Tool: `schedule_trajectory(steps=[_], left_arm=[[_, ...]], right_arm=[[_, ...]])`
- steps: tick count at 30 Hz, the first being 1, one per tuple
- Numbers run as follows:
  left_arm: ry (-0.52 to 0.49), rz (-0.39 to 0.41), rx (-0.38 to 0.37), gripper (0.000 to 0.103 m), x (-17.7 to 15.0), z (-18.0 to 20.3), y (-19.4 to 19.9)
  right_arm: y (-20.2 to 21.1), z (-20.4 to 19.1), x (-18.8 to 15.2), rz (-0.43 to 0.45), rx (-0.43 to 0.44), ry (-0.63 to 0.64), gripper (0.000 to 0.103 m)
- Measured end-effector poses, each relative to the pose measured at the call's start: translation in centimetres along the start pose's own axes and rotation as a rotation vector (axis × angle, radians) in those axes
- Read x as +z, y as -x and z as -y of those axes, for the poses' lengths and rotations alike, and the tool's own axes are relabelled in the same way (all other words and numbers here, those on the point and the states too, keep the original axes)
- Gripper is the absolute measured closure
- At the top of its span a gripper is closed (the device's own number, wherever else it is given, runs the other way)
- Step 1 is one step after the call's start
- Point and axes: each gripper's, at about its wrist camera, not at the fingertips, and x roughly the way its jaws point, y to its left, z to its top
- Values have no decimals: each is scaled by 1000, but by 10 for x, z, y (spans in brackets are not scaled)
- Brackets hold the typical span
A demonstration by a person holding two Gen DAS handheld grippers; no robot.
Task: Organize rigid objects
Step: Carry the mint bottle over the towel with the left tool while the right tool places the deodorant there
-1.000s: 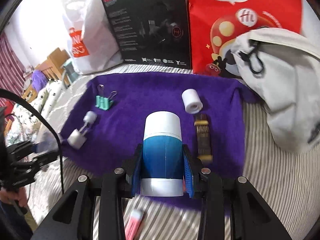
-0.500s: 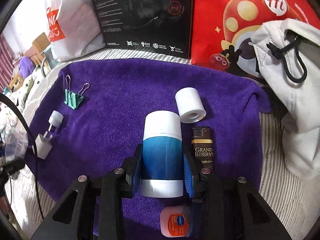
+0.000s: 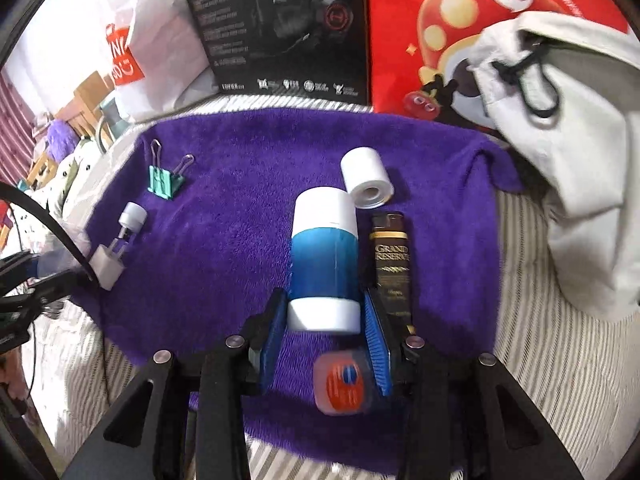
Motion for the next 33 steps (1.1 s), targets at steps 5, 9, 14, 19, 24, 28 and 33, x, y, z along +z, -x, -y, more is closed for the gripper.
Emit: schedule_trajectory(steps=[5,9,14,19,24,28,33], left_arm=[[-26,-5,-10,64,13,13,-14],[-23,-7,-1,64,25,19,-31],[-27,-15,14,64,38,30,-55],[-76,-36,91,64,43,43,-74],[-96,-47,111,64,41,48,-84],[-97,-49,114,64,41,48,-85],[-106,-64,127,64,37,50,-81]], right_arm=[[31,4,-9,41,4,-10,64],[56,2,-24,63,2,6,64],[74,2,-46,63,10,0,64],[75,5,-67,38,6,-13,64],[74,7,-78,12,-22,6,64],[79,8,-83,17,-20,4,64],[80,3,-88,1,-16,14,64]])
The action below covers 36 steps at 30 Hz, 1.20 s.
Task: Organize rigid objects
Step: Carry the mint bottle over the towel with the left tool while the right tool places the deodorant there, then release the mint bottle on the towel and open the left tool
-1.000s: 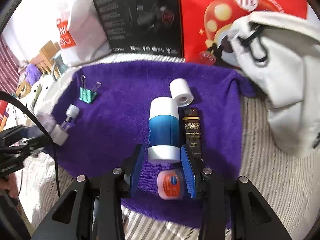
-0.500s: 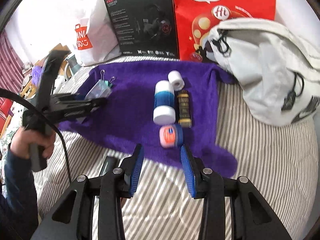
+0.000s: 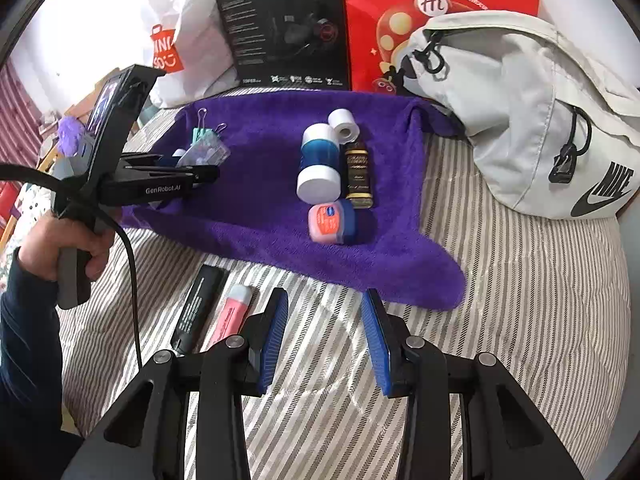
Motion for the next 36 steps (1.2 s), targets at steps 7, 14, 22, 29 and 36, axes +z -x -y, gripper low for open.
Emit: schedule_trajectory(steps=[7,14,22,29,36], left_arm=[[-8,-12,10,64,-7,2,10],[-22,11,9,64,-9,5,33],[-13,50,-18,64,-32,13,77],[-21,18,-92,64,-63,41,83],[-18,-22,-164,64,-74,69,71]], right_arm=[[5,-6,-1,6,7,7,64],[10,-15,-8,6,25,4,64],[15,-17,-26,0,41,-37,64],[25,-4,-45,-7,26,-93,64],[42,8,-63,14,29,-123,64]])
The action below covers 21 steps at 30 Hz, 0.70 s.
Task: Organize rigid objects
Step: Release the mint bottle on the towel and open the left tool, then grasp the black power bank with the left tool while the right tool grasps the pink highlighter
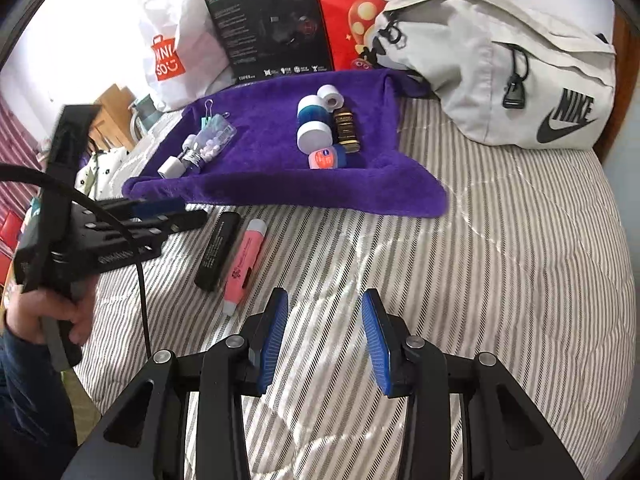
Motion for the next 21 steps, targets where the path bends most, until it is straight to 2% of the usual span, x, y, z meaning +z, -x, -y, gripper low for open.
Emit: schedule_trajectory(steps=[3,5,12,21], left_arm=[[-18,-18,-15,64,-2,11,-7],[-37,-34,7,63,-4,16,-13],[-49,-42,-16,61,-12,17,-14],[-107,-33,60,62,-19,25,-13]], right_arm=[[2,5,-4,0,2,-16,64],[2,7,-6,-4,-6,-19,64],[0,10,-8,-13,-7,-25,64],[-9,1,-8,-30,10,-14,64]])
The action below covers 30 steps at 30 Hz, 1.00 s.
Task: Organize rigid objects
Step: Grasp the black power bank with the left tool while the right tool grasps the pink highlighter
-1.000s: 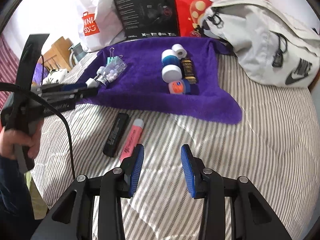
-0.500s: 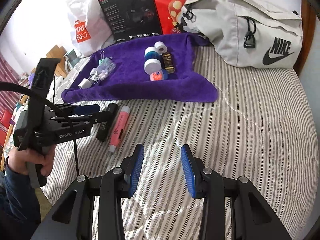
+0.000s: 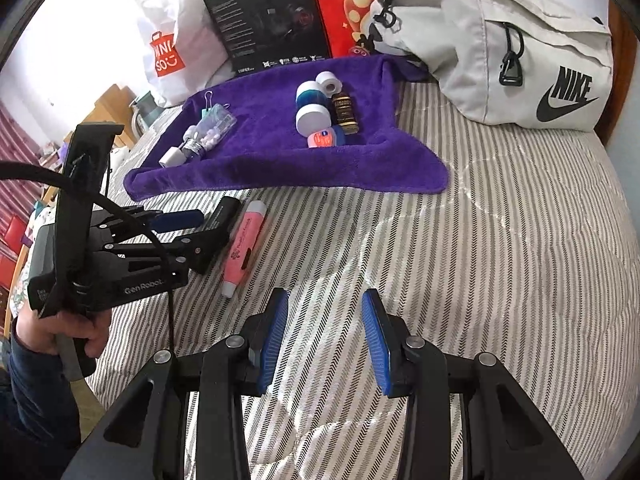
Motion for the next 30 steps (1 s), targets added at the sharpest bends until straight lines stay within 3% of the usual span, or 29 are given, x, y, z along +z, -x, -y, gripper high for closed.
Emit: schedule_trajectory(steps=[6,11,19,25,30], left_arm=[[-31,23,0,68,-2,3,2],[-46,28,3,81,-3,6,3],[21,28,-50,82,-12,-20,9],[-49,42,27,82,-11,-5,7],[-15,53,-19,82,-13,-14,9]], right_arm=[[-3,-1,0,-13,-11,-1,64],[-8,-5,0,-34,-19,5,64],[-14,-20,2,-50,-16,37,64],[-19,-26,3,-63,-12,44,64],[-23,-30,5,-56,4,27,64]])
